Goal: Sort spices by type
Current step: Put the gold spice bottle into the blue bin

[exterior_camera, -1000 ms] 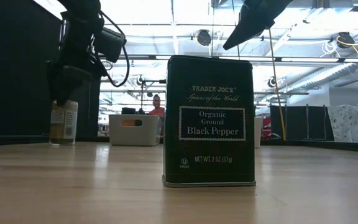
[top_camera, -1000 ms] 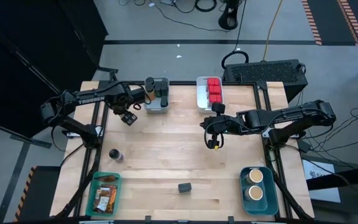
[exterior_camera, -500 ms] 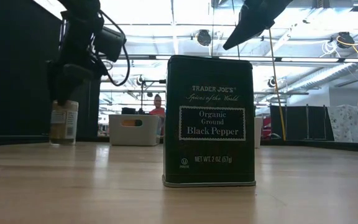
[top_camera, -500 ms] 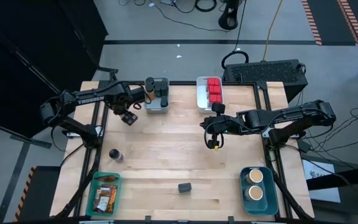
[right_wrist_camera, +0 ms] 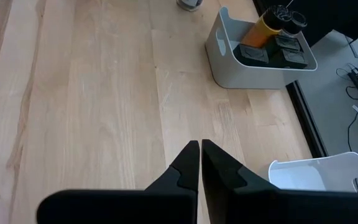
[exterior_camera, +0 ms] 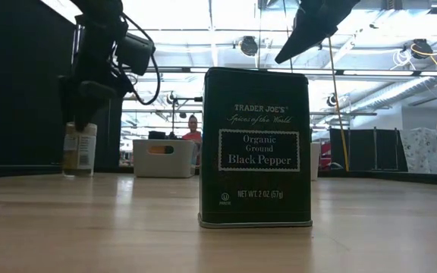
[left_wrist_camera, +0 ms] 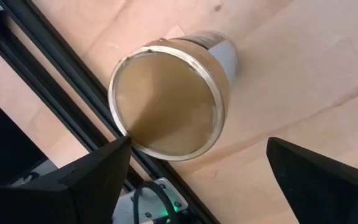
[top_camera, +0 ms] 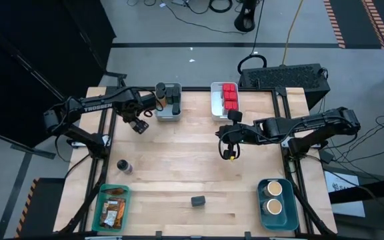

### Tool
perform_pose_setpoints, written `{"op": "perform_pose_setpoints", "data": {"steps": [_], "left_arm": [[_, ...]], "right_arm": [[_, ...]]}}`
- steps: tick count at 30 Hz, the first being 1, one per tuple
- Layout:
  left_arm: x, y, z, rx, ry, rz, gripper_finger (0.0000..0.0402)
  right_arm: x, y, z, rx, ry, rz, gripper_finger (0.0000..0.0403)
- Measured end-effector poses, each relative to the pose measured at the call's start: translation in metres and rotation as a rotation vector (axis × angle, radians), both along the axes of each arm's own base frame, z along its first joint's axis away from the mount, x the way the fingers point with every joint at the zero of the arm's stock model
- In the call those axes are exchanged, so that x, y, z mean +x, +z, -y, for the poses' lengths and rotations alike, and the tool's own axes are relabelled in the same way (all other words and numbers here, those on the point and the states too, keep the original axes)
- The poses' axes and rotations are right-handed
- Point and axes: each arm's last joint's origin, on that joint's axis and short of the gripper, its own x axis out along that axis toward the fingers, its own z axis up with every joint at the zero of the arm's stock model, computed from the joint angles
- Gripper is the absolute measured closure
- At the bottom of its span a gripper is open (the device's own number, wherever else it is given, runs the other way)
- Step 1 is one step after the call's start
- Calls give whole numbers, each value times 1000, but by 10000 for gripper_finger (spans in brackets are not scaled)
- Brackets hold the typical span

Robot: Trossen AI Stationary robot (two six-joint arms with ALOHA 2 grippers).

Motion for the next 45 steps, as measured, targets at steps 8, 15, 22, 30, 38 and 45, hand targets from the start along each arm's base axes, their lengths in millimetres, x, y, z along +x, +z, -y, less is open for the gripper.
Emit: {"op": "perform_pose_setpoints", "data": {"steps": [8, 15, 22, 30, 38, 45], "left_arm": [[2, 5, 1, -35, 44, 41, 26], [8, 20, -5, 34, 31, 79, 26], [1, 23, -16, 96, 76, 50, 26], [-4, 22, -29, 101, 125, 80, 26], [-7, 6, -31, 57, 132, 93, 26], [-9, -3, -29, 46, 132, 77, 26]], "right_arm": [[0, 0, 0, 0, 0, 1, 403], [0, 0, 0, 0, 0, 2, 403], [0, 0, 0, 0, 0, 2, 403], [0, 0, 0, 0, 0, 2, 403], [0, 0, 0, 0, 0, -2, 403], [0, 0, 0, 0, 0, -3, 403]]}}
